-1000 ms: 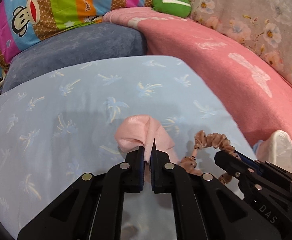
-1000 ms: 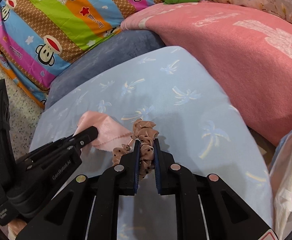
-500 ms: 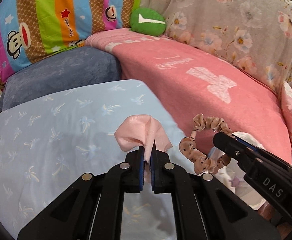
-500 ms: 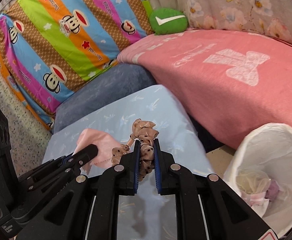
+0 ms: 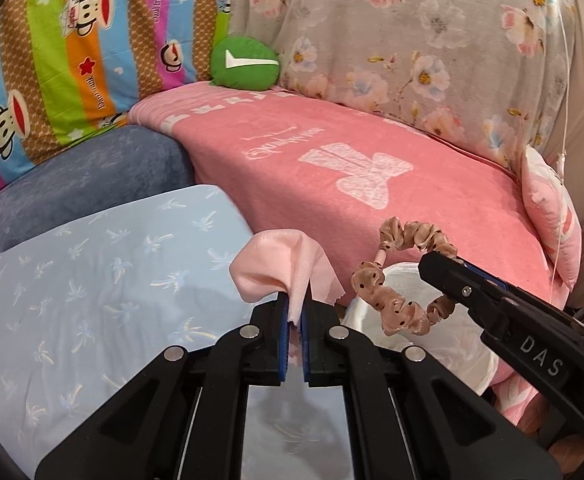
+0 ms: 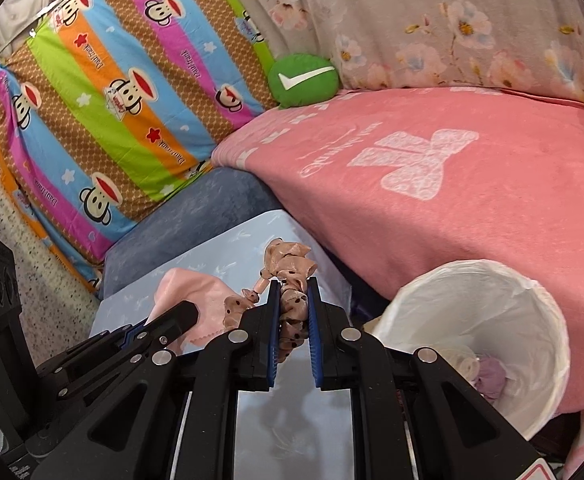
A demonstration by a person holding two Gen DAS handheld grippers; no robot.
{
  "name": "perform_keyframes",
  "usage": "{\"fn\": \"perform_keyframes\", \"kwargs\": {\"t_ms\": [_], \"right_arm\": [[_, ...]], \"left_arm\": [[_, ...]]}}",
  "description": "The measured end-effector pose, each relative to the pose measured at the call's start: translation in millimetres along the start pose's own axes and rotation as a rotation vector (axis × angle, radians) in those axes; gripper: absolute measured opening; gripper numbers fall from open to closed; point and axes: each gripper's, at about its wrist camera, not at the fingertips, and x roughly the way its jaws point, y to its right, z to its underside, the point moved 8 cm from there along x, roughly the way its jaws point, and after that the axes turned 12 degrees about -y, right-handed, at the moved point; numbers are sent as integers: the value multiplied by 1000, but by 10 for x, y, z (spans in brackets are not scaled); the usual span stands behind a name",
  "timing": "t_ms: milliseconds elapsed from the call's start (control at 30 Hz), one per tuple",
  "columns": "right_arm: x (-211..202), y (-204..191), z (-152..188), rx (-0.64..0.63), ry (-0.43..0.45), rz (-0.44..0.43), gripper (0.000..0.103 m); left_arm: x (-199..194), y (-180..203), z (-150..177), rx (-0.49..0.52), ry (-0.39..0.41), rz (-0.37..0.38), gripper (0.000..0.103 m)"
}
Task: Organize soft objects
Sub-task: 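Carry the pink cloth and beige scrunchie over the bin and open both tools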
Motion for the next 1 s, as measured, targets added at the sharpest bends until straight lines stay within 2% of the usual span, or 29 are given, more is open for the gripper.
{"fn": "perform_keyframes", "kwargs": {"t_ms": [433, 1000], "right_arm": [[-450, 454, 32, 42, 52, 31, 12], [-738, 1011, 82, 93, 82, 77, 13]], "left_arm": [[-95, 573, 10, 81, 9, 28, 5], [-29, 1107, 43, 159, -15, 70, 6]]}}
